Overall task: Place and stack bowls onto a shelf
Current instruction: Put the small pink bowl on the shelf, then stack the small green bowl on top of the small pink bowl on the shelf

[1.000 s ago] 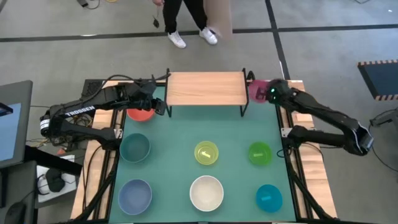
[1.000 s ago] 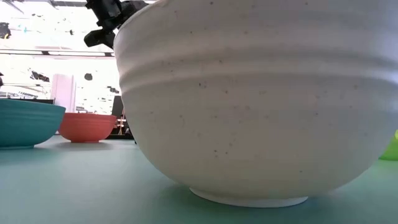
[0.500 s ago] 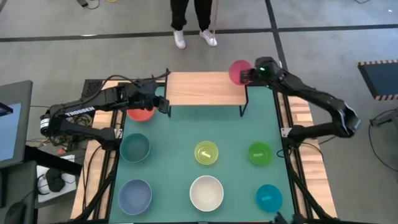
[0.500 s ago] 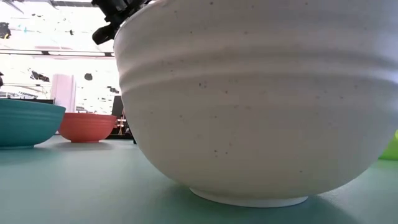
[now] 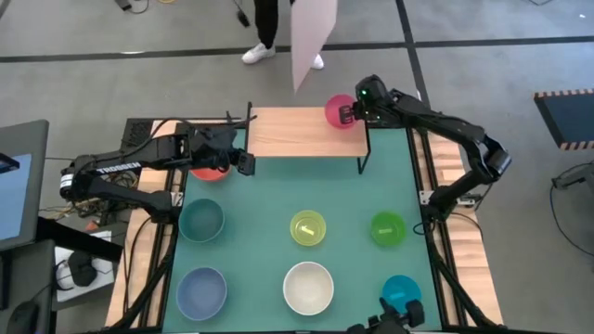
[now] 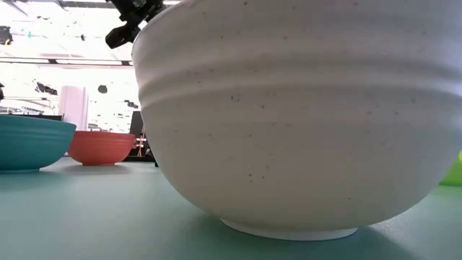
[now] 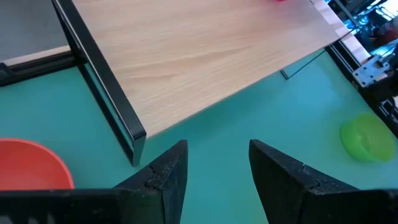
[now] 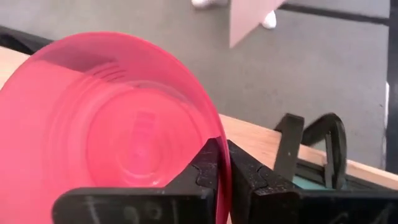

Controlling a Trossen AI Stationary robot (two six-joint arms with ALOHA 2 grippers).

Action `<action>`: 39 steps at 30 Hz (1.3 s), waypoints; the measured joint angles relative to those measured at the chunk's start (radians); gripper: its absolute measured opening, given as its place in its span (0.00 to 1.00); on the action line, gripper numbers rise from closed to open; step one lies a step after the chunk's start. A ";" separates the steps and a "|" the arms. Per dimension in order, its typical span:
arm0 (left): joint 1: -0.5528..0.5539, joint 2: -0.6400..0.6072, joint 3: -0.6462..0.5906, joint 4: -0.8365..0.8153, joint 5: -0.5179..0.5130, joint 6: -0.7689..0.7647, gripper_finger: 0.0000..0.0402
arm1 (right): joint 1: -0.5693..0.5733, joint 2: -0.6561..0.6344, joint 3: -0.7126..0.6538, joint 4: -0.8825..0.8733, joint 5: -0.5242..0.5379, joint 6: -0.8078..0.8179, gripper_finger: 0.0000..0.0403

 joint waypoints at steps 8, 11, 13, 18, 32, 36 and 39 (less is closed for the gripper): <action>0.000 0.000 0.000 -0.005 -0.018 -0.016 0.39 | -0.001 -0.007 0.013 -0.050 -0.019 -0.002 0.27; 0.000 0.000 0.000 -0.005 -0.028 -0.011 0.39 | -0.001 -0.036 0.013 -0.051 -0.027 -0.001 0.38; 0.000 0.000 0.000 -0.003 -0.028 0.000 0.39 | 0.000 -0.069 0.013 -0.053 -0.025 -0.001 0.44; -0.009 0.000 0.000 0.025 -0.029 0.045 0.39 | 0.020 -0.159 0.013 -0.066 -0.022 0.000 0.49; -0.069 0.000 0.000 0.071 -0.060 0.077 0.39 | 0.233 -0.365 0.013 -0.227 -0.146 0.017 0.47; -0.094 0.000 0.000 0.071 -0.086 0.078 0.39 | 0.341 -0.414 0.013 -0.268 -0.175 0.035 0.47; -0.107 0.000 0.000 0.071 -0.094 0.088 0.39 | 0.417 -0.440 0.007 -0.295 -0.175 0.077 0.47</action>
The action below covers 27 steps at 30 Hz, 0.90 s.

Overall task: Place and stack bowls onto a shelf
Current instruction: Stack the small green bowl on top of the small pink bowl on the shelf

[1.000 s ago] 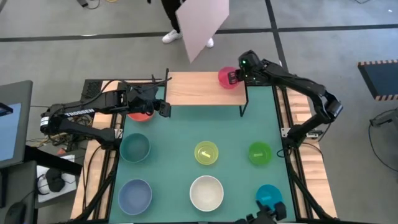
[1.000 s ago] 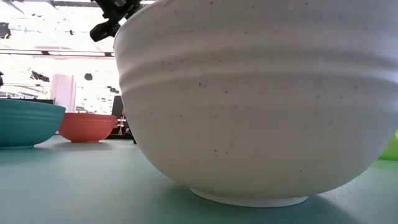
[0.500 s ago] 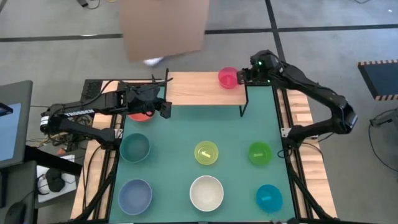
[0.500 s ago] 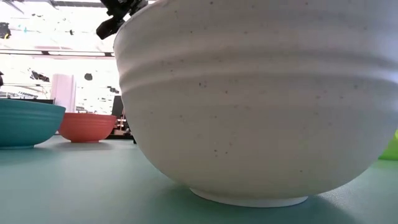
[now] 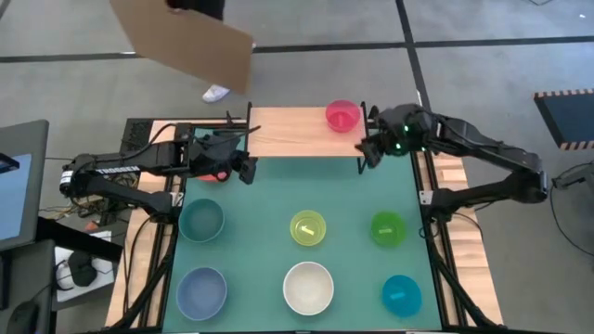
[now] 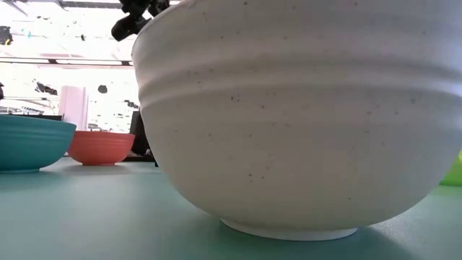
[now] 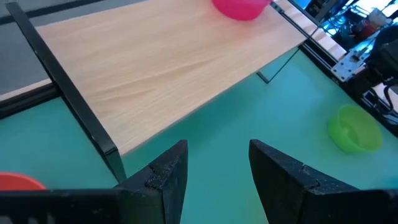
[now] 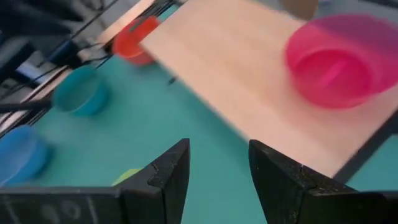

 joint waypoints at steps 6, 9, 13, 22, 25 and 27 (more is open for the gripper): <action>-0.005 0.000 0.000 0.000 -0.013 0.034 0.39 | 0.135 -0.060 -0.105 -0.001 0.069 0.161 0.47; -0.005 0.000 0.000 0.011 -0.013 0.059 0.39 | 0.189 -0.083 -0.166 -0.003 0.106 0.252 0.47; -0.005 0.000 0.000 0.049 -0.012 0.104 0.39 | 0.252 -0.103 -0.223 -0.005 0.152 0.357 0.47; -0.005 0.000 0.000 0.075 -0.010 0.146 0.39 | 0.355 -0.109 -0.283 -0.016 0.214 0.485 0.47; -0.005 0.000 0.000 0.075 -0.004 0.147 0.39 | 0.398 -0.108 -0.325 -0.065 0.215 0.557 0.47; -0.005 0.000 0.000 0.075 -0.003 0.147 0.39 | 0.437 -0.108 -0.364 -0.073 0.213 0.620 0.47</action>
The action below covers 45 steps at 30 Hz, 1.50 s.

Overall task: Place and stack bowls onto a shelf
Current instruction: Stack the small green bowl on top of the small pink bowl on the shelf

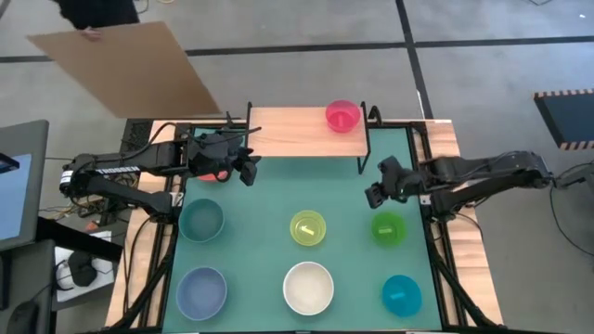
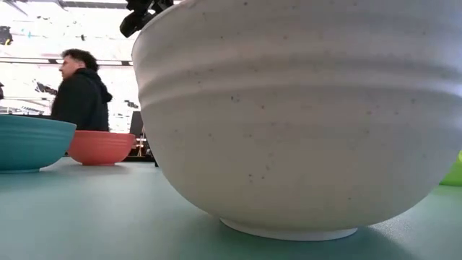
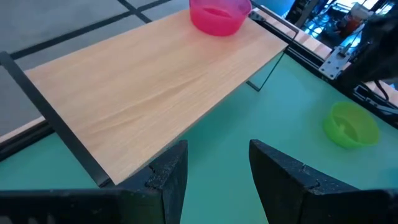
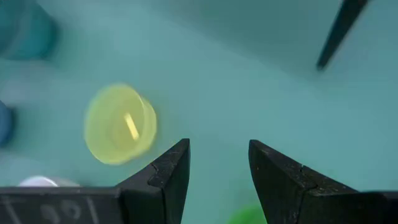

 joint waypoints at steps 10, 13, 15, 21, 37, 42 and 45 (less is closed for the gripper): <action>-0.008 0.000 0.000 0.060 0.072 0.054 0.39 | 0.191 0.019 -0.119 -0.066 -0.056 0.223 0.47; -0.019 0.000 0.000 0.122 0.100 0.093 0.39 | 0.214 0.037 -0.141 -0.129 -0.075 0.268 0.47; -0.027 0.002 0.000 0.155 0.103 0.115 0.39 | 0.214 0.058 -0.146 -0.186 -0.089 0.283 0.47; -0.046 0.059 0.000 0.236 0.117 0.138 0.39 | 0.172 0.158 -0.145 -0.267 -0.106 0.269 0.47; -0.078 0.279 -0.001 0.391 0.269 0.140 0.39 | 0.022 0.385 -0.146 -0.180 -0.191 -0.153 0.34; -0.078 0.280 -0.001 0.403 0.269 0.161 0.39 | 0.015 0.423 -0.144 -0.139 -0.224 -0.205 0.25; -0.077 0.273 -0.001 0.408 0.269 0.170 0.39 | 0.017 0.448 -0.146 -0.112 -0.238 -0.214 0.20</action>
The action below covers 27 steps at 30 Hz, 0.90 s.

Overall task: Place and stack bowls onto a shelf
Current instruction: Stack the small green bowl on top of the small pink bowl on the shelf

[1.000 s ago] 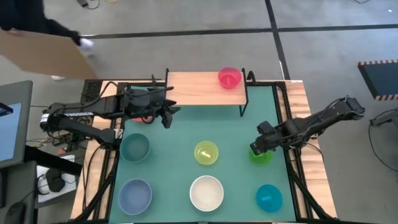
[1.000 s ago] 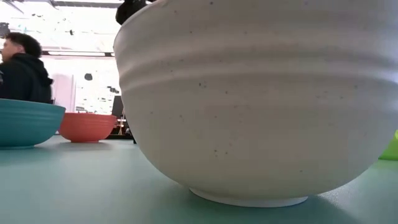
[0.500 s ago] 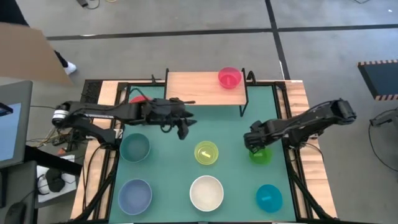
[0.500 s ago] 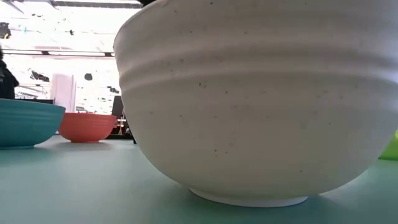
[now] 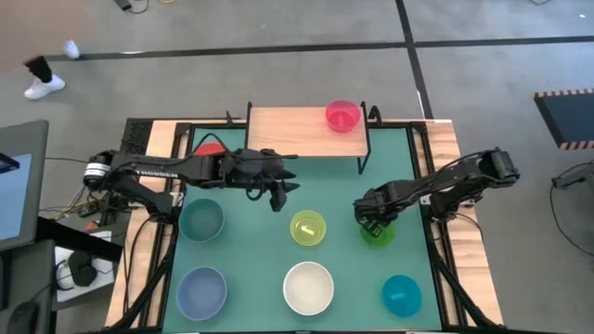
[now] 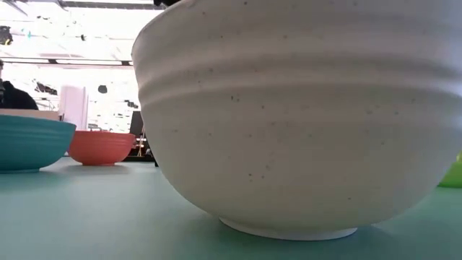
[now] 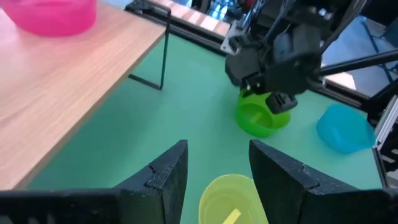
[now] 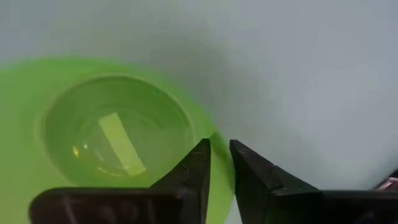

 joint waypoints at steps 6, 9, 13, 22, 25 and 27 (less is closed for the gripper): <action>0.000 -0.002 0.001 0.001 0.000 -0.006 0.39 | 0.024 0.009 0.004 0.045 -0.007 0.009 0.08; 0.000 -0.002 0.001 0.002 0.000 -0.012 0.39 | 0.041 -0.015 0.002 0.045 0.002 0.030 0.06; 0.000 -0.002 0.001 0.003 0.000 -0.012 0.39 | 0.063 -0.070 0.012 0.044 0.051 0.094 0.07; 0.008 0.005 0.001 0.132 -0.019 0.023 0.39 | 0.057 -0.237 0.062 0.031 0.248 0.202 0.06; 0.015 0.005 0.001 0.214 -0.059 0.056 0.39 | 0.043 -0.272 0.094 0.029 0.316 0.207 0.07; 0.024 0.005 0.001 0.261 -0.081 0.060 0.39 | 0.032 -0.287 0.127 0.028 0.373 0.205 0.07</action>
